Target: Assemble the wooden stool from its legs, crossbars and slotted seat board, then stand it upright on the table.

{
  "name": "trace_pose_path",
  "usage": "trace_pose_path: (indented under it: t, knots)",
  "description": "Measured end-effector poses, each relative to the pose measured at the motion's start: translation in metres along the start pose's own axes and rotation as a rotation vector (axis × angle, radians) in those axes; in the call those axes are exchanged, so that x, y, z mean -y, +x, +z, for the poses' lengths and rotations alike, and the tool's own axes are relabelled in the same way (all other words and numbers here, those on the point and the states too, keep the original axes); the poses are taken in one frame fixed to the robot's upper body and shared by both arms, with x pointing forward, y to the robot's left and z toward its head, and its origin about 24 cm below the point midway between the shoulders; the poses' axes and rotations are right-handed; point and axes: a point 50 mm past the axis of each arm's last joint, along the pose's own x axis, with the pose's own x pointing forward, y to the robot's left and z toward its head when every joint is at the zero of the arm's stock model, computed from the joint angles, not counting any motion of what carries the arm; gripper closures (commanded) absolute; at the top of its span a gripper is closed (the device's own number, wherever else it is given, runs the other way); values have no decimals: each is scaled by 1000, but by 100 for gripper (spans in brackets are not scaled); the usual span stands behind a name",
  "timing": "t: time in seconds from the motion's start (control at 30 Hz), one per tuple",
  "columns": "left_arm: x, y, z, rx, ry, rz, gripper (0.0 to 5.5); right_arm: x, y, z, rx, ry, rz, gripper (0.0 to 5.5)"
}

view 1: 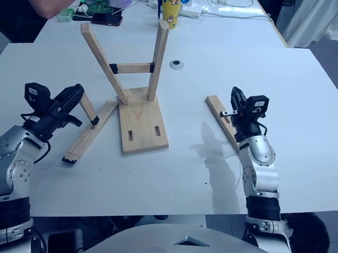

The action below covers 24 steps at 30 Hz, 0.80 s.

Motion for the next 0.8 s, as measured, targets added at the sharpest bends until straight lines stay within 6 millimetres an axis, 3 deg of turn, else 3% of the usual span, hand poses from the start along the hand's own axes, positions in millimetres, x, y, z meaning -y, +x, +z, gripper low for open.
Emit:
trace_pose_path:
  t: [0.3, 0.8]
  knots:
    - [2, -12, -10, 3, -4, 29, 505, 2, 4, 5, 16, -14, 23, 550]
    - [-2, -4, -7, 25, -19, 32, 505, 4, 4, 5, 17, 4, 17, 550]
